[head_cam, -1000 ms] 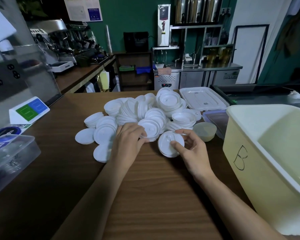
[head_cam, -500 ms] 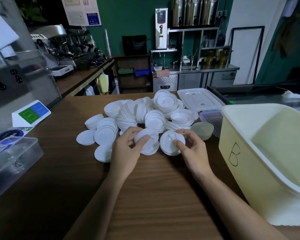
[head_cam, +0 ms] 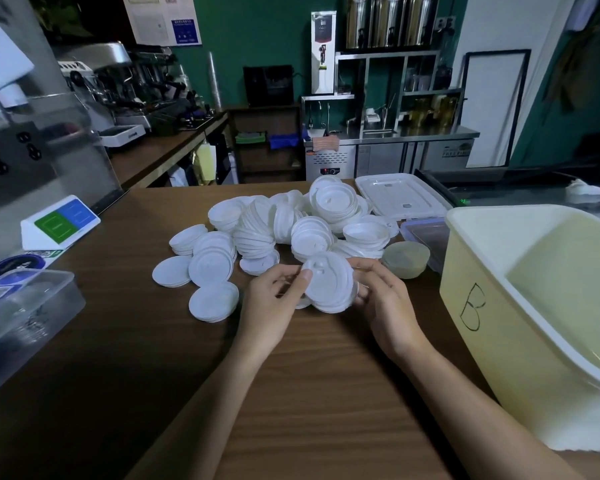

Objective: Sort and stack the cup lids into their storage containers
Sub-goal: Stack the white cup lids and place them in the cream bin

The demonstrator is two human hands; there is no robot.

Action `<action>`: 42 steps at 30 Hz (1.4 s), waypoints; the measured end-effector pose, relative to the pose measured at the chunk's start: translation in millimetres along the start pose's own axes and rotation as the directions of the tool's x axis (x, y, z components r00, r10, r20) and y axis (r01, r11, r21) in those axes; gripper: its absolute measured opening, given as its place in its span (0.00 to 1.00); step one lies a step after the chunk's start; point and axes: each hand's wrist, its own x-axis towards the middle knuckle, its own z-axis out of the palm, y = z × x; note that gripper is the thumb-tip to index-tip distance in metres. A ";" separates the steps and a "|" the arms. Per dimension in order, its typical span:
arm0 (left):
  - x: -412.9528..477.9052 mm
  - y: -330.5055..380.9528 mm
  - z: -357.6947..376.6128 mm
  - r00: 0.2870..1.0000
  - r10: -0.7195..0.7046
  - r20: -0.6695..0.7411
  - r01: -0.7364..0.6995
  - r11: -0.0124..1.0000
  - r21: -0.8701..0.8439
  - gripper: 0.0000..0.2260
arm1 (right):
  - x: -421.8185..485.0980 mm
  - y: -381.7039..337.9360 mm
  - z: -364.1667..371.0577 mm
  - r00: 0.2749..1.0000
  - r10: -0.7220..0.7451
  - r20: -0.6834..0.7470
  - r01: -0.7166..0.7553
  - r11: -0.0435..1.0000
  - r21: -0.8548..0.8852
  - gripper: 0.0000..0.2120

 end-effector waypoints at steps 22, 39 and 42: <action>1.9 -2.9 -10.6 0.975 0.213 0.061 -0.220 0.903 0.368 0.13 | -0.9 2.6 -2.6 0.989 -0.124 0.081 0.144 0.938 -0.316 0.20; 0.2 0.5 -19.0 0.984 0.174 0.038 -0.170 0.856 0.488 0.05 | 1.0 0.9 -7.4 0.975 -0.214 -0.052 0.179 0.906 -0.383 0.16; -0.3 8.1 -17.4 0.987 0.145 -0.065 -0.111 0.923 0.367 0.07 | 0.6 0.7 -7.5 0.973 -0.228 -0.045 0.192 0.897 -0.398 0.15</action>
